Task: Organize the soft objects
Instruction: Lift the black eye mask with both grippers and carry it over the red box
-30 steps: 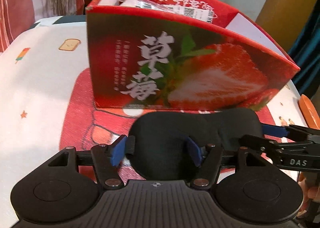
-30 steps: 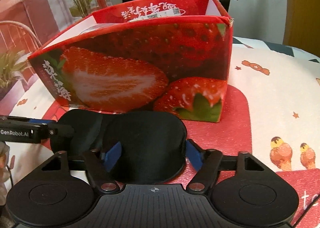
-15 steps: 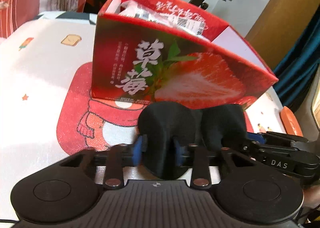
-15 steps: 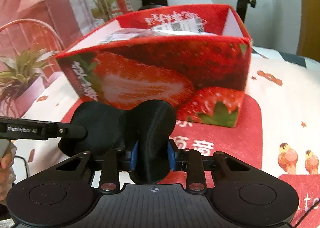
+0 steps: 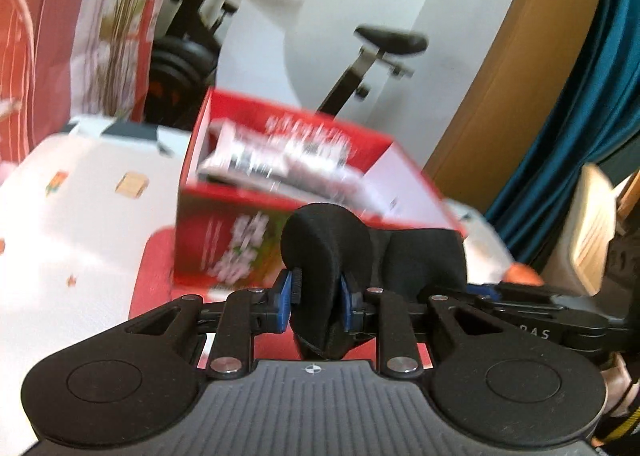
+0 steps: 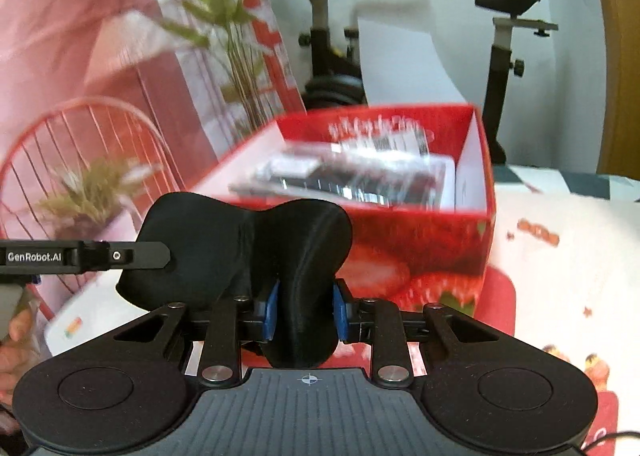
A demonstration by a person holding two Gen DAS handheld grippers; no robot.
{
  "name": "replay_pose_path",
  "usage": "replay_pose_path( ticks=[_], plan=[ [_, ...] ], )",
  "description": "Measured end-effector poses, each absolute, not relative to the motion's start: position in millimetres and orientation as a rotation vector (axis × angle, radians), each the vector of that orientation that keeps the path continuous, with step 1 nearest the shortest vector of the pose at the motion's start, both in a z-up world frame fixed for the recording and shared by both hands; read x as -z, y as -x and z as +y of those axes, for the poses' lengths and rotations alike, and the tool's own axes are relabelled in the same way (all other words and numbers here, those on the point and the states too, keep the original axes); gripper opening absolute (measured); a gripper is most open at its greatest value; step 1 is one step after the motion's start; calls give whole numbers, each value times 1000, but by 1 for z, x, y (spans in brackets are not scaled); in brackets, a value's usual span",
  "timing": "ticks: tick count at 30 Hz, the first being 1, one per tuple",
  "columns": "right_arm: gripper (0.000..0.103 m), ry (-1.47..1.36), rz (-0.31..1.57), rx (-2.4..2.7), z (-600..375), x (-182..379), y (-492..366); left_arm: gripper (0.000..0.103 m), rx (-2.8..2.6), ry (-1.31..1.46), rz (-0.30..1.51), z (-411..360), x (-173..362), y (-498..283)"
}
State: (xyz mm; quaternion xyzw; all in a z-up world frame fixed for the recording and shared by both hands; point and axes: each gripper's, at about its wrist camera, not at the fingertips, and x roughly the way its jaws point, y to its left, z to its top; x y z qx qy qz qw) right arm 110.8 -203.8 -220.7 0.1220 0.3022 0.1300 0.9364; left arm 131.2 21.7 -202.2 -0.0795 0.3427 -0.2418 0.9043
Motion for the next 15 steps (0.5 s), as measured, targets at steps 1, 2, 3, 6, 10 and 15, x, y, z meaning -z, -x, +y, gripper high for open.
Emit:
replay_pose_path(
  ticks=[1, 2, 3, 6, 10, 15],
  plan=[
    [25, -252, 608, -269, -205, 214, -112, 26, 509, 177, 694, 21, 196, -133],
    [25, -243, 596, -271, -206, 207, -114, 26, 517, 183, 675, 22, 189, -133],
    [25, -227, 580, -272, -207, 199, -117, 26, 523, 183, 653, 22, 182, -134],
    [25, -201, 534, -277, -208, 179, -129, 26, 535, 168, 607, 16, 164, -144],
    [25, -158, 480, -274, -208, 156, -149, 26, 527, 123, 531, 6, 145, -159],
    [25, -113, 482, -230, -207, 153, -188, 26, 510, 63, 481, -8, 131, -181]
  ],
)
